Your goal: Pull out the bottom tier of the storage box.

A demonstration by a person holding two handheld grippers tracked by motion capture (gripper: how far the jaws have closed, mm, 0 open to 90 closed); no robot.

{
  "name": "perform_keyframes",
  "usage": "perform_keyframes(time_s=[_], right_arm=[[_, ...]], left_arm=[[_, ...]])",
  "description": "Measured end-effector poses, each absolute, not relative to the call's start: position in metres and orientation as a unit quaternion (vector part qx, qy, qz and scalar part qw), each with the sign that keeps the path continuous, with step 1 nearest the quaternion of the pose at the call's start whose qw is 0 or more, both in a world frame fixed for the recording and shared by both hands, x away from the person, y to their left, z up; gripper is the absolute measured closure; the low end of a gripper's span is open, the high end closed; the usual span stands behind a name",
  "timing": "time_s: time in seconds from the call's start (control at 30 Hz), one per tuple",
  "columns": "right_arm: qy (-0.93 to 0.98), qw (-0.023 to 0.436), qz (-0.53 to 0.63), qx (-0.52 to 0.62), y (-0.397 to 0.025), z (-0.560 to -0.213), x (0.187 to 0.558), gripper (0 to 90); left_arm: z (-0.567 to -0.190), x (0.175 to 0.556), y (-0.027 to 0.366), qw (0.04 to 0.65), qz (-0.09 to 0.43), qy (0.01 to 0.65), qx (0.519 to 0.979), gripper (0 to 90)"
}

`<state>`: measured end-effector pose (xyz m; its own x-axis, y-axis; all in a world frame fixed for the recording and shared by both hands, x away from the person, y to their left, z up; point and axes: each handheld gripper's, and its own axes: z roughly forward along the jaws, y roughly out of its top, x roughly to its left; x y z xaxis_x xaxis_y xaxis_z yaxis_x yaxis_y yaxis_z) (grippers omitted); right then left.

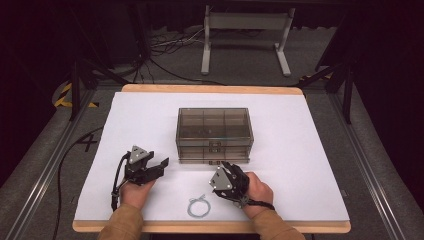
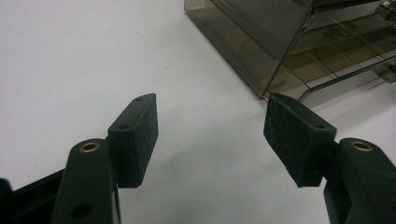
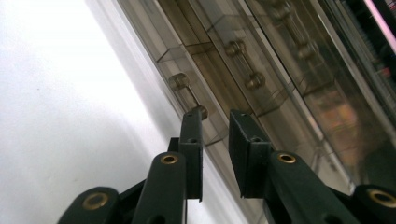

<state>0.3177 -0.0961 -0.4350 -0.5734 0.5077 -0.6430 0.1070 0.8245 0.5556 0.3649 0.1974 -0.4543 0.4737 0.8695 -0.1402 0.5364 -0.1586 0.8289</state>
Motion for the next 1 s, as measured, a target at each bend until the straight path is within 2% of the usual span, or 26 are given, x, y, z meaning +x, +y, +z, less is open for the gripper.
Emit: perform_keyframes(time_s=[0.57, 1.0], right_arm=[[0.827, 0.31, 0.366, 0.293, -0.16, -0.433, 0.335, 62.4], [0.811, 0.228, 0.427, 0.329, -0.195, -0.444, 0.342, 57.3]], left_arm=[[-0.454, 0.367, 0.197, 0.439, 0.188, 0.479, 0.736, 36.2], [-0.454, 0.367, 0.198, 0.439, 0.188, 0.48, 0.736, 36.1]])
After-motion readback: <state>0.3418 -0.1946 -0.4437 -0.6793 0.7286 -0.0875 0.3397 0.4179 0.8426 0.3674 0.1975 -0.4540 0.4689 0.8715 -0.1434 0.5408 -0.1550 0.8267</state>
